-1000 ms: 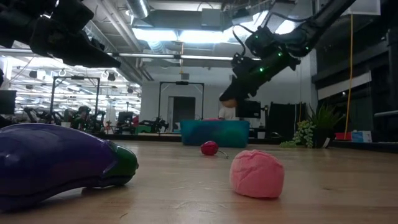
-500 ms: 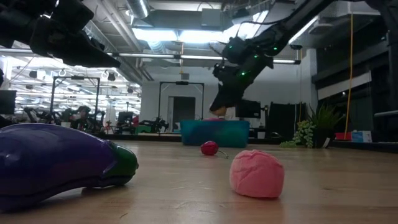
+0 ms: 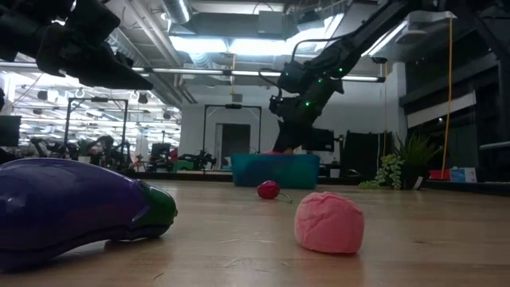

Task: Pick and placing Produce into tupperware
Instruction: Put the brown potato into the blue bin, then put the blue eggplant into the blue bin

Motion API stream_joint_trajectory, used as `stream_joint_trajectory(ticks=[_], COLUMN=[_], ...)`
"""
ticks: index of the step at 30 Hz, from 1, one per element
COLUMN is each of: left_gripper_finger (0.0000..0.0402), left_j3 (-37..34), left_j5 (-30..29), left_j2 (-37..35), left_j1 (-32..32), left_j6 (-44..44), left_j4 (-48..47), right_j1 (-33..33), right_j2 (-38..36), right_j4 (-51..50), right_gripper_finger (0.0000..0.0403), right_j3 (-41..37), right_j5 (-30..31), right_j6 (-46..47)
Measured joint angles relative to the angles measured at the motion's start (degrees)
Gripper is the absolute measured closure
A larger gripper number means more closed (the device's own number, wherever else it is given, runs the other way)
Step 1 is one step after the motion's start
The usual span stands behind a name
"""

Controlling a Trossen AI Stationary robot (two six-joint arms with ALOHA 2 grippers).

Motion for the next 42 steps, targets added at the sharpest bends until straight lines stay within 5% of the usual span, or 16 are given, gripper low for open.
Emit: stream_joint_trajectory(ticks=[17,25,33,42], left_gripper_finger=[0.0351,0.0344,0.0352,0.0373], left_j3=[0.0,0.0,0.0,0.0], left_j5=[0.0,0.0,0.0,0.0], left_j2=[0.0,0.0,0.0,0.0], left_j1=[0.0,0.0,0.0,0.0], left_j6=[0.0,0.0,0.0,0.0], left_j4=[0.1,0.1,0.1,0.1], right_j1=[0.0,0.1,0.1,2.0], right_j2=[0.0,0.0,-1.6,-12.3], right_j4=[-1.2,-1.5,-2.0,-4.2], right_gripper_finger=[0.0177,0.0042,0.0030,0.0028], right_j3=[0.0,0.0,-0.1,-2.5], right_j5=[-0.4,-0.4,-0.4,0.8], right_j6=[0.3,5.7,4.6,3.7])
